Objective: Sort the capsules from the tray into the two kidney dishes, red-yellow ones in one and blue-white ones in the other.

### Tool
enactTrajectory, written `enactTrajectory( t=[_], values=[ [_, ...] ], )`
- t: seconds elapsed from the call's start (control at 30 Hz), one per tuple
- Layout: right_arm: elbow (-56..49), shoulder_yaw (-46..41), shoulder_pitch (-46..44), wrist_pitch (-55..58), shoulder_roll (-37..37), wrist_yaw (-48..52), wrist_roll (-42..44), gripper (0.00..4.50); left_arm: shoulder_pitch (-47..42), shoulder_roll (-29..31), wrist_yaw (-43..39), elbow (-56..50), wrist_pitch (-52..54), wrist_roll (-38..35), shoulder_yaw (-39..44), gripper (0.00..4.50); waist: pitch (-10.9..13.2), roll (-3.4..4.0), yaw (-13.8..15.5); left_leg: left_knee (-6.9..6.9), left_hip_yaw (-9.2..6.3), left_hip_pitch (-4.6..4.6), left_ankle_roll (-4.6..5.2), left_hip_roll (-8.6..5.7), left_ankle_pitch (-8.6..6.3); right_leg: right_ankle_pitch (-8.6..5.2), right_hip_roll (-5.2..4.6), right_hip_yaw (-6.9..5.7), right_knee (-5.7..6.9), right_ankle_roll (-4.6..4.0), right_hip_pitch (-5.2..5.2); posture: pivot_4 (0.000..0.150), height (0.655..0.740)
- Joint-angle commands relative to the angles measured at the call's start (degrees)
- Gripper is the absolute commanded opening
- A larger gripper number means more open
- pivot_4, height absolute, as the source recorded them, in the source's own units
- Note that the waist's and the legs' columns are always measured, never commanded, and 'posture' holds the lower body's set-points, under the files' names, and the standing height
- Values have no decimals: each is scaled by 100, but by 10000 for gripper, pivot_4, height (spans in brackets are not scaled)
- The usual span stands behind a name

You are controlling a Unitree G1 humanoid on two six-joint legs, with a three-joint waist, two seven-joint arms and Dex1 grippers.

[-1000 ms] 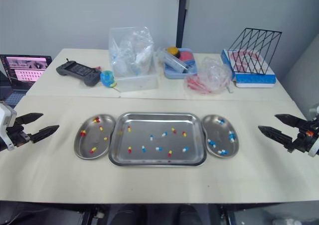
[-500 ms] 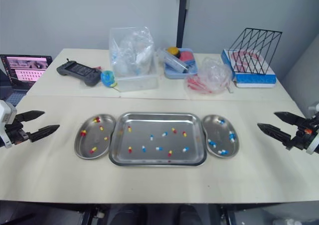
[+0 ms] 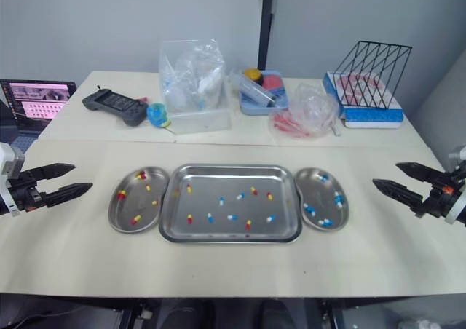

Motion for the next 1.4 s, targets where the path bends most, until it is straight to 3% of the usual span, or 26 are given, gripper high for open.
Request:
enactTrajectory(
  t=[0.03,0.5,0.8,1.13,1.4],
  values=[
    [17,-49,-106,-79,-122,45,15,44721,26,223,-302,-281,301,-344,256,45000,0,0,-6,0,0,0,0,0,0,0,0,0,0,0,0,1500,7400],
    [-270,-29,-179,115,-26,82,169,44721,-10,153,-434,-524,716,-526,169,45000,0,1,-3,0,0,1,0,0,0,0,1,2,0,0,0,1500,7400],
    [-1803,-301,439,752,-6,102,907,44721,-953,-45,-676,-723,819,-401,-739,45000,0,0,33,9,-4,-1,1,-3,0,1,2,1,2,3,6,1500,7400],
    [-3006,-749,1410,977,600,-441,1332,44721,-2318,-587,-1029,-519,-122,679,-2300,45000,-2,-4,75,15,-9,-9,1,-29,1,2,10,1,2,8,12,1500,7400],
    [-3526,-973,2131,1024,1025,-868,1530,44721,-3564,-1290,-1646,632,-1222,1484,-3182,45000,-2,-6,72,21,-25,-12,4,-48,1,8,6,15,0,24,12,1500,7400]
  ],
)
